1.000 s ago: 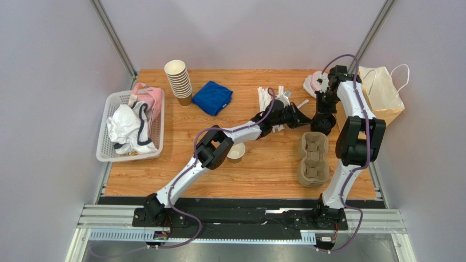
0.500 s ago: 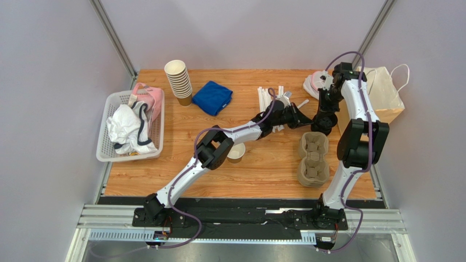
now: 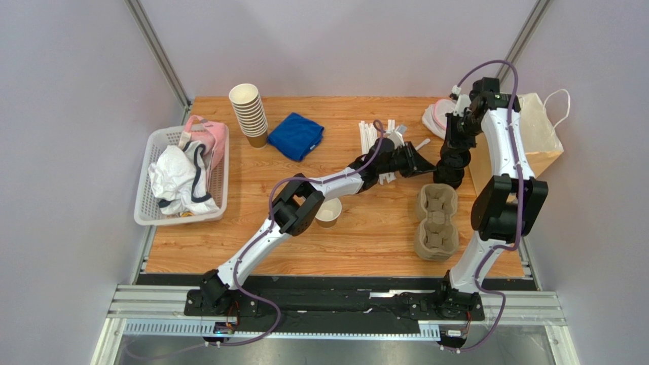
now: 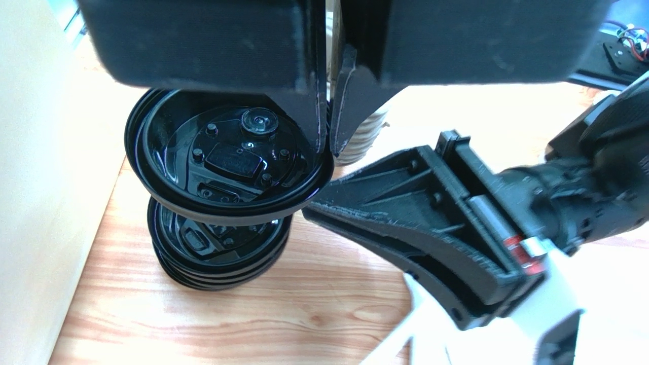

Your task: Pack the takeout coffee

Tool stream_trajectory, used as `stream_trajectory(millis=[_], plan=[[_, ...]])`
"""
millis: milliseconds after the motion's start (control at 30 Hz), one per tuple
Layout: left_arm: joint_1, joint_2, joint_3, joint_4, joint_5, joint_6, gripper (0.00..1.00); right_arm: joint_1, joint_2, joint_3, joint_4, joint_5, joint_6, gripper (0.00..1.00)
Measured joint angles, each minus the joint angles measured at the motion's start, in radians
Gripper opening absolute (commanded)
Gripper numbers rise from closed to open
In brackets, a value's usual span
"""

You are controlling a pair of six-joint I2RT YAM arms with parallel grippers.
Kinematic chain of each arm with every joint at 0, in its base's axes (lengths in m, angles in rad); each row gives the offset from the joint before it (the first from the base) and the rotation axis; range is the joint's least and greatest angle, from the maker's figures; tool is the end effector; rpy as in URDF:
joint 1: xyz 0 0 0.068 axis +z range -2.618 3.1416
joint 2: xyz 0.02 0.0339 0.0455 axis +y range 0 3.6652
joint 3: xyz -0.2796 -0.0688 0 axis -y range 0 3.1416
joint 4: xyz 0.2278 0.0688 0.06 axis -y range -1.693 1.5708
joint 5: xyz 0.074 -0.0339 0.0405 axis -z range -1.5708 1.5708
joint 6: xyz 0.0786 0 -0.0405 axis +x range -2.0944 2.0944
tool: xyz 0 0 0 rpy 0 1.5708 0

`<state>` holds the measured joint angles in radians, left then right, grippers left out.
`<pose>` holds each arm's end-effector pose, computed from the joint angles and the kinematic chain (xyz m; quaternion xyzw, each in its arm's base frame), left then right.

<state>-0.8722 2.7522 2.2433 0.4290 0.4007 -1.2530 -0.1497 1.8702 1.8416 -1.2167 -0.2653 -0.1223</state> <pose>0.3963 -0.5196 0.1494 -0.0037 0.7326 -0.6519 0.1957 0.3786 -0.0363 0.2921 -0.0080 0.9783 0.1075 0.1768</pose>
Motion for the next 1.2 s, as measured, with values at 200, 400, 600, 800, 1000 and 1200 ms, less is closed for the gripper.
stream_trajectory(millis=[200,400,600,800,1000,1200], plan=[[0.031,-0.149,-0.191,-0.008,0.036,0.053,0.39,0.000,-0.040,0.055,-0.014,-0.090,-0.014,0.00],[0.107,-0.533,-0.484,-0.073,0.074,0.183,0.61,-0.002,-0.081,0.130,-0.018,-0.271,-0.014,0.00],[0.247,-1.016,-0.739,-0.237,0.150,0.391,0.97,-0.002,-0.116,0.145,-0.060,-0.536,-0.031,0.00],[0.294,-1.443,-0.816,-0.698,0.217,0.926,0.98,-0.002,-0.107,0.173,-0.115,-0.808,-0.130,0.00],[0.269,-1.714,-0.788,-1.035,0.278,1.429,0.99,0.060,-0.134,0.072,-0.121,-1.021,-0.168,0.00],[0.073,-1.853,-0.904,-1.130,0.215,1.847,0.97,0.275,-0.148,-0.098,-0.125,-1.137,-0.129,0.00]])
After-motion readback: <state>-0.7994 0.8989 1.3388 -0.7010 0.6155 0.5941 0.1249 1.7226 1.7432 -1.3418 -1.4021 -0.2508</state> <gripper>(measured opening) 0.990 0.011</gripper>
